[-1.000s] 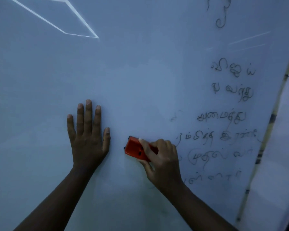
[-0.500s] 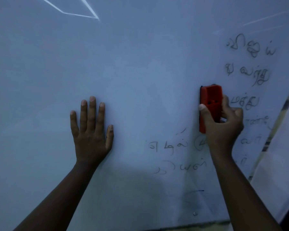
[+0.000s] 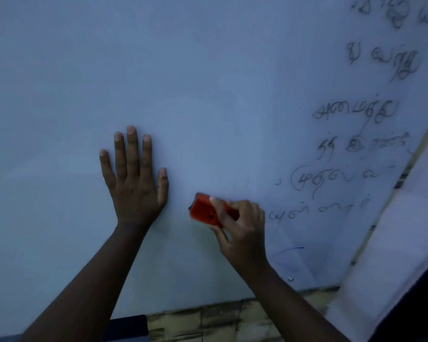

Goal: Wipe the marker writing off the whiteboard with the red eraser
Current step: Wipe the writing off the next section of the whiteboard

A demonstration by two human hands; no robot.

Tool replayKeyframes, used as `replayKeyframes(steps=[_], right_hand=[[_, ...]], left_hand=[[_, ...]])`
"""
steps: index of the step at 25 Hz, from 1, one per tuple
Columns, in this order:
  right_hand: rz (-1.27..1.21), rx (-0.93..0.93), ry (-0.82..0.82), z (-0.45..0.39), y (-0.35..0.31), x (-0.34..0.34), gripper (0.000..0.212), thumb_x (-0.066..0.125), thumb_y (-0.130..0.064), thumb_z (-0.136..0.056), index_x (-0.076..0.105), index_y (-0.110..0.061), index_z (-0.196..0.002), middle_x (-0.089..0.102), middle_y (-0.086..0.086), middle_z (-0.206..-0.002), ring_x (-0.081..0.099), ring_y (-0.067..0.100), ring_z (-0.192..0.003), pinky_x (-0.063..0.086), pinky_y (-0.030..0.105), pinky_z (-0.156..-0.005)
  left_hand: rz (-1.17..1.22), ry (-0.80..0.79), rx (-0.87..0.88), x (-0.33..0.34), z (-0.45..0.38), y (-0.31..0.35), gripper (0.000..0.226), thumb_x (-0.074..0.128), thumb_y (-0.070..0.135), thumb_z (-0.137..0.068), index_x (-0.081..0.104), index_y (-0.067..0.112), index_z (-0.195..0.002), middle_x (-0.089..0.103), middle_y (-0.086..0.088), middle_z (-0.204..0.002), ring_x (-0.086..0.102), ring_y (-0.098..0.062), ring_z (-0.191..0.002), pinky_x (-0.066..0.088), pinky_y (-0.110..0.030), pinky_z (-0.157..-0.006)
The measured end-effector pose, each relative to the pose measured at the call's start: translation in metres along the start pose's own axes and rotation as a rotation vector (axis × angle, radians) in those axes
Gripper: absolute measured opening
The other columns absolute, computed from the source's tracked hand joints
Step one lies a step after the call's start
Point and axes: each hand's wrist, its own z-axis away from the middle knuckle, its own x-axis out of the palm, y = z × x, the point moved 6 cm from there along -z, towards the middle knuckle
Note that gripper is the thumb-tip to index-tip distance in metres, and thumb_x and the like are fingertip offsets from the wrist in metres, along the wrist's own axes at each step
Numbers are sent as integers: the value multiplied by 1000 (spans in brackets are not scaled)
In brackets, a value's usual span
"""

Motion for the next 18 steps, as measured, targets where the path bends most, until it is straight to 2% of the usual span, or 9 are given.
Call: replayKeyframes(steps=[3, 5, 7, 10, 12, 15, 18], right_hand=[[50, -88, -98, 11, -6, 4, 65, 85, -33, -81, 62, -26, -142, 56, 8, -106, 55, 29, -93, 45, 44, -77], [47, -61, -106, -3, -1, -7, 70, 86, -36, -77, 61, -30, -142, 57, 7, -106, 55, 29, -93, 47, 44, -75], [-16, 67, -27, -27, 13, -26, 74, 86, -38, -76, 59, -31, -144, 56, 6, -108, 54, 28, -95, 50, 45, -76], [-177, 308, 187, -64, 36, -51, 73, 83, -43, -79, 58, -29, -146, 48, 0, -108, 54, 24, -97, 56, 43, -79], [-254, 382, 283, -75, 39, -57, 70, 83, -42, -81, 60, -25, -145, 45, -4, -107, 55, 23, -97, 59, 41, -81], [-127, 280, 292, -60, 29, -47, 68, 84, -35, -83, 59, -19, -145, 52, 5, -106, 54, 25, -97, 55, 46, -83], [1, 168, 151, -2, 33, -16, 69, 84, -30, -84, 57, -20, -146, 53, 9, -108, 53, 31, -95, 48, 46, -82]], left_hand=[[-4, 0, 7, 1, 7, -1, 68, 40, 36, -111, 17, 8, -169, 19, -23, -173, 3, -31, -164, 6, -60, -131], [-3, 2, 7, 2, 11, 0, 68, 40, 36, -111, 18, 7, -168, 21, -23, -172, 2, -30, -164, 6, -60, -131], [-3, 1, 10, 3, 16, 0, 68, 41, 36, -111, 19, 7, -168, 22, -24, -172, 2, -30, -164, 6, -60, -131], [-14, 1, 7, 5, 24, 0, 68, 42, 35, -110, 20, 7, -168, 25, -26, -171, 1, -30, -164, 6, -60, -131], [-16, 6, 5, 6, 30, -1, 68, 42, 35, -110, 22, 7, -167, 26, -26, -170, 1, -29, -164, 5, -59, -131], [-11, 11, 1, 7, 39, -1, 67, 41, 35, -109, 24, 5, -166, 29, -28, -168, 0, -28, -164, 6, -59, -131], [-6, 9, -11, 9, 53, 1, 66, 41, 35, -109, 25, 5, -166, 31, -30, -167, 0, -28, -164, 6, -59, -130]])
